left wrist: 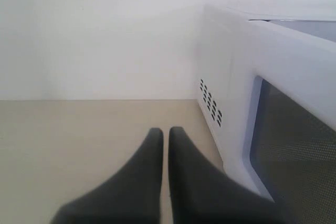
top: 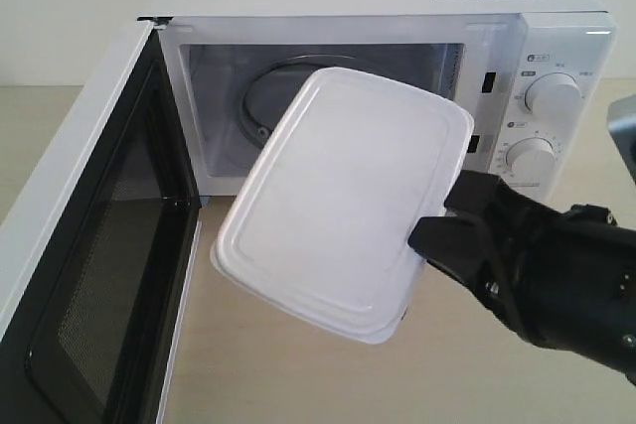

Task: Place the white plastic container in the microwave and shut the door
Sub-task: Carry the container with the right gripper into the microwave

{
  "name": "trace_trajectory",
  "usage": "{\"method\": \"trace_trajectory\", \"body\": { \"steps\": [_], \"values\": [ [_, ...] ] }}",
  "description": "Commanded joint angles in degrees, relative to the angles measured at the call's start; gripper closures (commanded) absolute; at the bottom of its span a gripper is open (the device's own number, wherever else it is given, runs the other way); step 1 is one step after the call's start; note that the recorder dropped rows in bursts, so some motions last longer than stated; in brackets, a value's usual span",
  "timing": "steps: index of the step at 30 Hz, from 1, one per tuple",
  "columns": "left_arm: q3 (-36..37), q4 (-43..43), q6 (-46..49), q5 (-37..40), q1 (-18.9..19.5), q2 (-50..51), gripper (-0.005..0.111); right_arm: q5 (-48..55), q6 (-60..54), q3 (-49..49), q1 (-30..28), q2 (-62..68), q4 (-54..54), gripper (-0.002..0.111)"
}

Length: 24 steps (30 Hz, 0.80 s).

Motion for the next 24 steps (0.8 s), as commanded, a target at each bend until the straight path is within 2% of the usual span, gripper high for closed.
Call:
{"method": "trace_trajectory", "body": {
  "steps": [1, 6, 24],
  "values": [
    [0.2, 0.0, -0.6, -0.3, 0.3, -0.4, 0.102, -5.4, 14.2, 2.9, 1.3, 1.9, -10.5, 0.108],
    [0.2, 0.0, -0.6, -0.3, 0.3, -0.4, 0.102, -12.9, 34.7, 4.9, 1.3, 4.2, -25.1, 0.108],
    [0.2, 0.0, -0.6, -0.3, 0.3, -0.4, 0.102, -27.5, 50.1, 3.9, 1.3, 22.7, -27.4, 0.108]
  ]
}}
